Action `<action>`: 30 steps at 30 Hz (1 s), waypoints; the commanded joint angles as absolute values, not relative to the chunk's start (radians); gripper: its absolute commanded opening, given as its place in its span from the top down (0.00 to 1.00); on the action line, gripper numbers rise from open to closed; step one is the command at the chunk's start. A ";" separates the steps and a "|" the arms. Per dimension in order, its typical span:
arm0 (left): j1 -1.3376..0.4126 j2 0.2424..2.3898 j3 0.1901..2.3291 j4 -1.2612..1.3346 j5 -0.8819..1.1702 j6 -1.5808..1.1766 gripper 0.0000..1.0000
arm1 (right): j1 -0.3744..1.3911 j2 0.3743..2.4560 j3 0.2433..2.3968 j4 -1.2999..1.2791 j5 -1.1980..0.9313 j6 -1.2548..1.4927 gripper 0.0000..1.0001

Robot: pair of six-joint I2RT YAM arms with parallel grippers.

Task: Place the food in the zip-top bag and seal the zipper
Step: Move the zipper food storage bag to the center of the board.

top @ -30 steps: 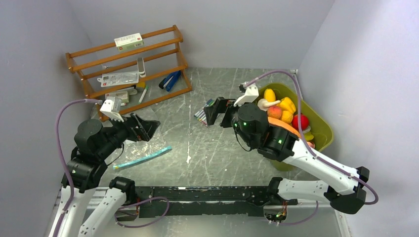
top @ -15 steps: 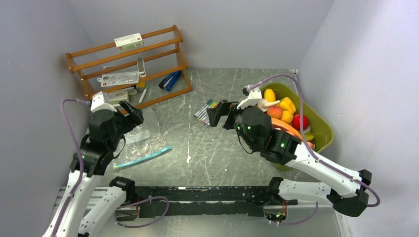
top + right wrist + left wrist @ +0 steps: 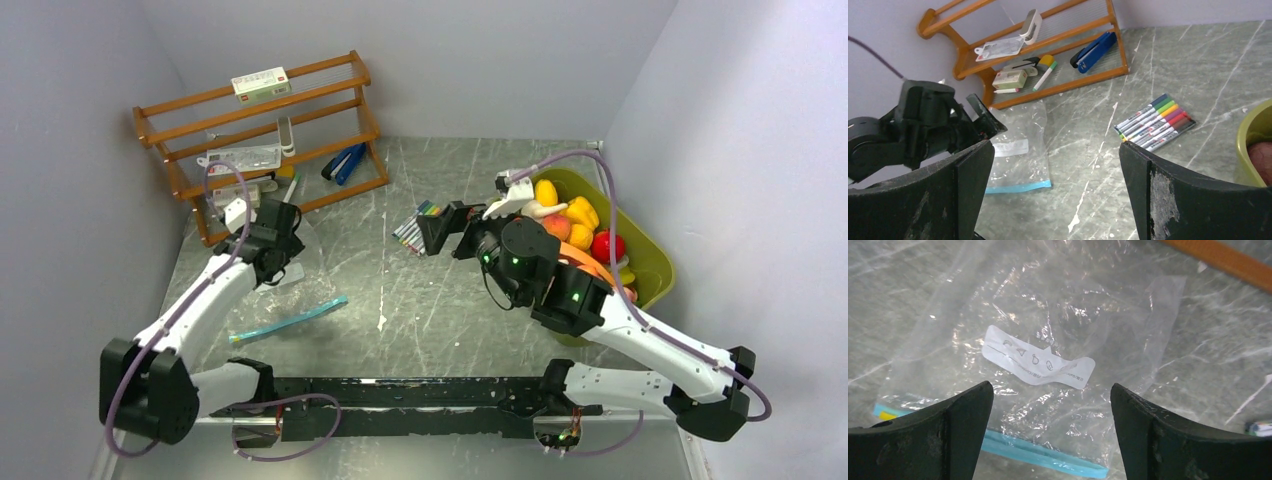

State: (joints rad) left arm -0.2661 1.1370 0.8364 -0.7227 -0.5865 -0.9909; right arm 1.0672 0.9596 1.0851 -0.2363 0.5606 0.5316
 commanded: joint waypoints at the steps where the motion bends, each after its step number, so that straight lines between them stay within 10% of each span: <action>1: -0.250 1.245 0.815 -0.549 -0.487 -0.939 0.15 | 1.072 0.926 1.067 -0.255 0.595 0.501 0.01; 30: -0.385 1.494 0.689 -0.101 0.126 -0.744 0.34 | 1.071 0.911 1.030 -0.290 0.605 0.543 0.07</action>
